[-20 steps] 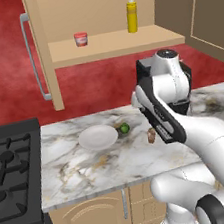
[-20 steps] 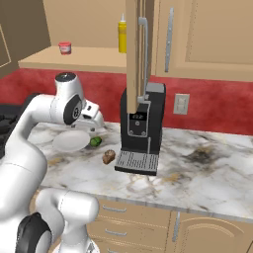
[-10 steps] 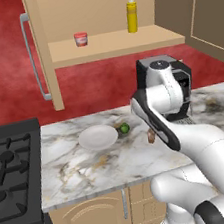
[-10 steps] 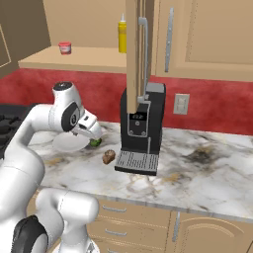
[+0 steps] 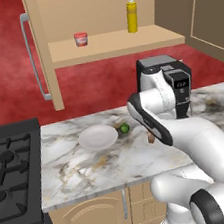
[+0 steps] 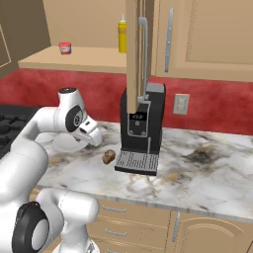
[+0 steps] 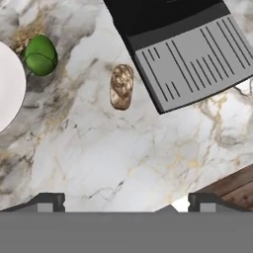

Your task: Pick the avocado and bread from the counter and place them on the plate. Then pick the jam from the cabinet and place it next to the plate. Lastly close the cabinet door.

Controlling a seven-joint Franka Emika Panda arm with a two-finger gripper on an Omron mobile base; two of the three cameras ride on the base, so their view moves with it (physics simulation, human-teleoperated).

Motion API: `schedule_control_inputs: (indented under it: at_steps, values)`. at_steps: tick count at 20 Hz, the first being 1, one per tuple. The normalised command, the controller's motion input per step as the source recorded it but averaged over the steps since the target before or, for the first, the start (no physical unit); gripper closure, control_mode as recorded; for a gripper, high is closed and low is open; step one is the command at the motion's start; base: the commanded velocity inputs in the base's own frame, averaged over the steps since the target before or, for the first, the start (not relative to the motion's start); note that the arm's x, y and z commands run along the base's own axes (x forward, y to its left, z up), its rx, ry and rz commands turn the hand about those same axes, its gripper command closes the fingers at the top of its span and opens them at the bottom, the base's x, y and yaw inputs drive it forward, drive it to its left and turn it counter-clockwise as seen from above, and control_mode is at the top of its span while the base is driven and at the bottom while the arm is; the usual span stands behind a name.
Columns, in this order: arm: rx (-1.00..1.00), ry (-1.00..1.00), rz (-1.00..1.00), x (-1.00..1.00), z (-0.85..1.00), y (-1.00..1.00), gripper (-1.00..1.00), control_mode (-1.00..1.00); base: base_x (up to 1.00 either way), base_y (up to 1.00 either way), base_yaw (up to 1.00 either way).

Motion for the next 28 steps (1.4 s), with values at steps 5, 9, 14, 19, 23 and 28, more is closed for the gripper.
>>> schedule_control_inputs:
  at_steps: [5, 9, 14, 19, 23, 28]
  values:
    - [0.0, -0.03, -0.01, 0.0, -0.35, -0.04, -1.0, -1.0, 0.0, 0.0, 0.0]
    - [0.0, -0.13, -0.06, 0.0, -0.28, -0.06, -1.0, -1.0, 0.0, 0.0, 0.0]
    - [-0.01, -0.14, -0.08, 0.01, -0.24, -0.01, -1.0, -1.0, 0.0, 0.0, 0.0]
    - [-0.04, -0.04, -0.06, 0.06, -0.2, -0.04, -1.0, -1.0, 0.0, 0.0, 0.0]
    - [-0.01, 0.0, 0.0, 0.13, -0.17, -0.18, -1.0, -1.0, 0.0, 0.0, 0.0]
    - [0.0, 0.0, 0.0, 0.18, -0.16, -0.14, -1.0, -1.0, 0.0, 0.0, 0.0]
